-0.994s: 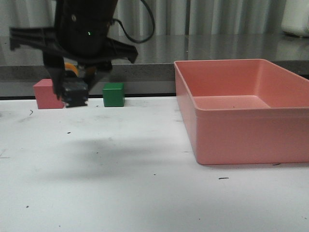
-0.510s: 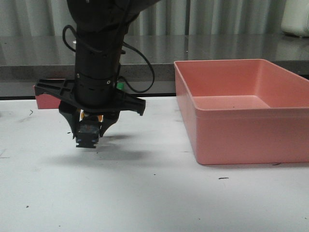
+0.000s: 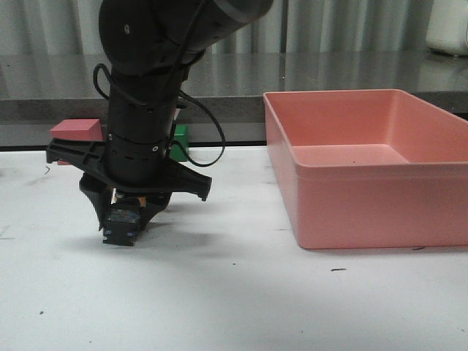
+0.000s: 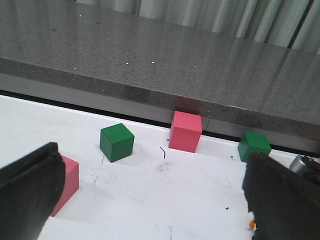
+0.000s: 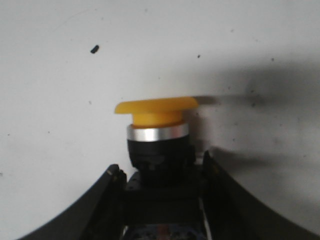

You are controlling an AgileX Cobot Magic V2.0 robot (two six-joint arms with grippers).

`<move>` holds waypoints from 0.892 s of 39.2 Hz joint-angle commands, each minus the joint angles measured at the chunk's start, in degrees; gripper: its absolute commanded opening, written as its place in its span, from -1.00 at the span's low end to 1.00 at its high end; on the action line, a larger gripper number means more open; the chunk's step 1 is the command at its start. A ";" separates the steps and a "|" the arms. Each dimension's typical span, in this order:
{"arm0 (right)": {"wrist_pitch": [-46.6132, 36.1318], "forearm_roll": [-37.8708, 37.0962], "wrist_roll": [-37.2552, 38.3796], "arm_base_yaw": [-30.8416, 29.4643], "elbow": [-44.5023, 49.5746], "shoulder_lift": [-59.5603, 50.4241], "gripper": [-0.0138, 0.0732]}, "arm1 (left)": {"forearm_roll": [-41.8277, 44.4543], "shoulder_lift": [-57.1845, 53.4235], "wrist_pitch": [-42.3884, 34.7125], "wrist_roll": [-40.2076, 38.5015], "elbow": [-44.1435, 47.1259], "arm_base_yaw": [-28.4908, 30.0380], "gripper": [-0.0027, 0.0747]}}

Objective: Place and stand button with both arms
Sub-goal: 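Open the right gripper and raise it away from the button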

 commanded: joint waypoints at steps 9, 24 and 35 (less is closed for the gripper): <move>-3.50 -0.20 -0.17 0.03 -1.97 -3.48 0.36 | -0.26 0.73 -4.65 -0.10 -1.62 -0.44 0.86; 0.18 -11.16 -0.53 0.03 -1.99 -9.61 0.65 | -0.26 0.73 -4.65 -0.10 -1.62 -0.44 0.86; -0.51 -16.06 -9.00 -0.03 -1.99 -20.85 -0.39 | -0.26 0.73 -4.65 -0.10 -1.62 -0.44 0.86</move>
